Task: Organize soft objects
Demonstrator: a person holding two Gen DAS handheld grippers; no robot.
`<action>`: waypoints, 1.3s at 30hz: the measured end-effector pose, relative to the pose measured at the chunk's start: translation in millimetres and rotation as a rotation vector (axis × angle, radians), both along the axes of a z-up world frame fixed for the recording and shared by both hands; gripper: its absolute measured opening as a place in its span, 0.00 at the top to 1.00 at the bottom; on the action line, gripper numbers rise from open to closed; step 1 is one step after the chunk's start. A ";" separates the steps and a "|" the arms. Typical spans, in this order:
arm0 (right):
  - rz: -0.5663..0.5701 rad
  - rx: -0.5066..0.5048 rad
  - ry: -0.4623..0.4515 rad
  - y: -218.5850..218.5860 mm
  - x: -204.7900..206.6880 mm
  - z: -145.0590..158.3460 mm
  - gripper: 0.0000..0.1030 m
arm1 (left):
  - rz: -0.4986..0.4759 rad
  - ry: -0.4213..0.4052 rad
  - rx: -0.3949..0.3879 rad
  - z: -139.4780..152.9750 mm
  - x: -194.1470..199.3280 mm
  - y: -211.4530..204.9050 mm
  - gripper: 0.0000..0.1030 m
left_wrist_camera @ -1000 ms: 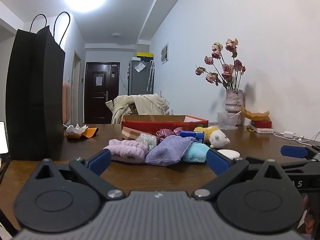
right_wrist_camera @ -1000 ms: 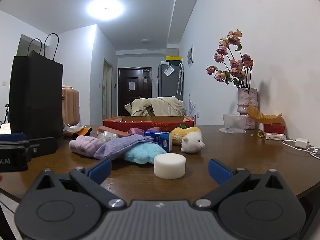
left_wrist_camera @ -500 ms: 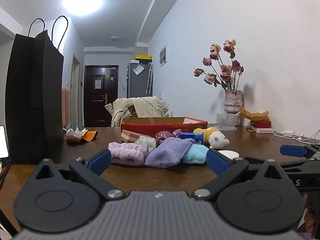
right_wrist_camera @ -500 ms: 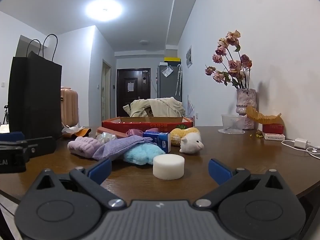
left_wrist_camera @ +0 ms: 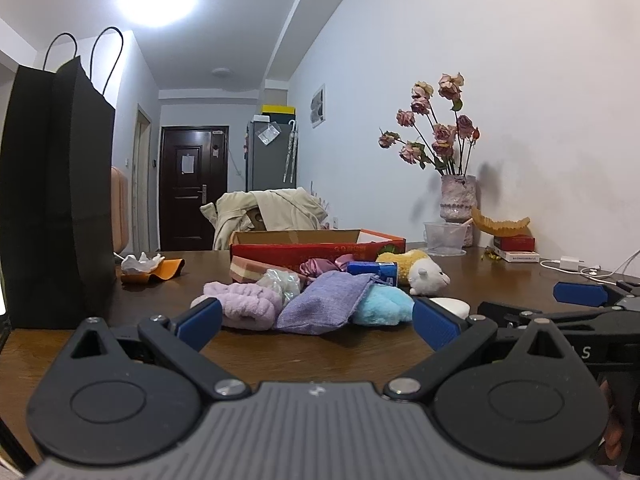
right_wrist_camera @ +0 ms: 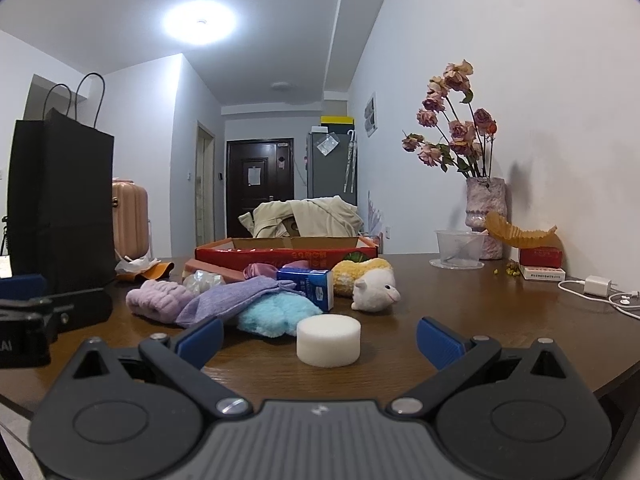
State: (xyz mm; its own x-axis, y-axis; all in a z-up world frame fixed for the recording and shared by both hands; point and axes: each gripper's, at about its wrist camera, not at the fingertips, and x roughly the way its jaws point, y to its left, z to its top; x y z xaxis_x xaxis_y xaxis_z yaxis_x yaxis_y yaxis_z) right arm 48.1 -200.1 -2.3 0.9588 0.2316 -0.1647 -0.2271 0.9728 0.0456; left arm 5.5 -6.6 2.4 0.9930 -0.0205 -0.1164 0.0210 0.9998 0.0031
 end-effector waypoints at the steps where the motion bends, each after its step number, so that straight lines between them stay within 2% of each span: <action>1: 0.000 0.001 0.005 -0.2 1.0 -1.0 0.00 | 0.001 0.001 0.000 -0.4 1.0 -0.2 0.00; 18: -0.001 0.001 0.004 4.5 7.6 0.5 0.00 | 0.022 0.022 -0.007 -3.4 6.8 3.0 0.00; 24: -0.062 0.015 -0.040 2.1 5.0 5.6 0.00 | 0.039 0.017 -0.028 -4.5 7.5 8.8 0.00; 31: -0.054 -0.003 -0.023 -1.2 10.3 2.2 0.00 | 0.048 0.028 -0.041 -8.2 11.2 5.4 0.00; 39: -0.096 0.020 -0.004 -10.0 16.7 -0.8 0.00 | 0.033 0.038 -0.034 -9.7 15.3 1.1 0.00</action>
State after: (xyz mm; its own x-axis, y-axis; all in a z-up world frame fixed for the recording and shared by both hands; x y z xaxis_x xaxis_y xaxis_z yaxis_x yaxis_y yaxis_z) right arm 64.8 -210.1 -3.1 0.9773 0.1421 -0.1571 -0.1334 0.9890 0.0643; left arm 20.8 -5.5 -7.3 0.9880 0.0079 -0.1541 -0.0128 0.9994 -0.0306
